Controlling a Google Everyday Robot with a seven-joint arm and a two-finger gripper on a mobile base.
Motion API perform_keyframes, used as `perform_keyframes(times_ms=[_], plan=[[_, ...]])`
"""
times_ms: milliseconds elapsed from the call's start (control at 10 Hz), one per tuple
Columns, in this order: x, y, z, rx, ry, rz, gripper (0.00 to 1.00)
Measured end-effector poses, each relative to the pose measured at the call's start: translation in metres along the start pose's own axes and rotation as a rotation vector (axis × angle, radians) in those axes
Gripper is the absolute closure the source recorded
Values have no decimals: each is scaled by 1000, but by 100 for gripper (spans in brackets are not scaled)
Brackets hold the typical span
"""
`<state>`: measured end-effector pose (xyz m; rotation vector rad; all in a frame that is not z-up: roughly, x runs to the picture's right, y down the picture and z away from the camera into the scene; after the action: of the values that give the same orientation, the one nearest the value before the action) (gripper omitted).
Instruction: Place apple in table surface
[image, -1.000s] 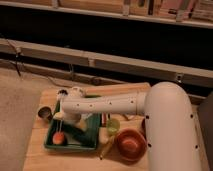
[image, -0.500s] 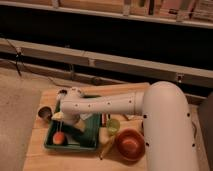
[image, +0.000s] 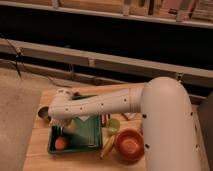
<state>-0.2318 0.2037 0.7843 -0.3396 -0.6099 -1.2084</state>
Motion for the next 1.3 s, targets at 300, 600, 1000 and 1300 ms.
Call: perform_keyframes(times_ms=[300,600,1000,1300], plan=[[-5,-4,-4,16,5,-31,20],[-6,-5,-9,29,9,-56,20],[-23,3,-20,0,-8,-9,20],[-47,3,-26,-57,-32,21,20]])
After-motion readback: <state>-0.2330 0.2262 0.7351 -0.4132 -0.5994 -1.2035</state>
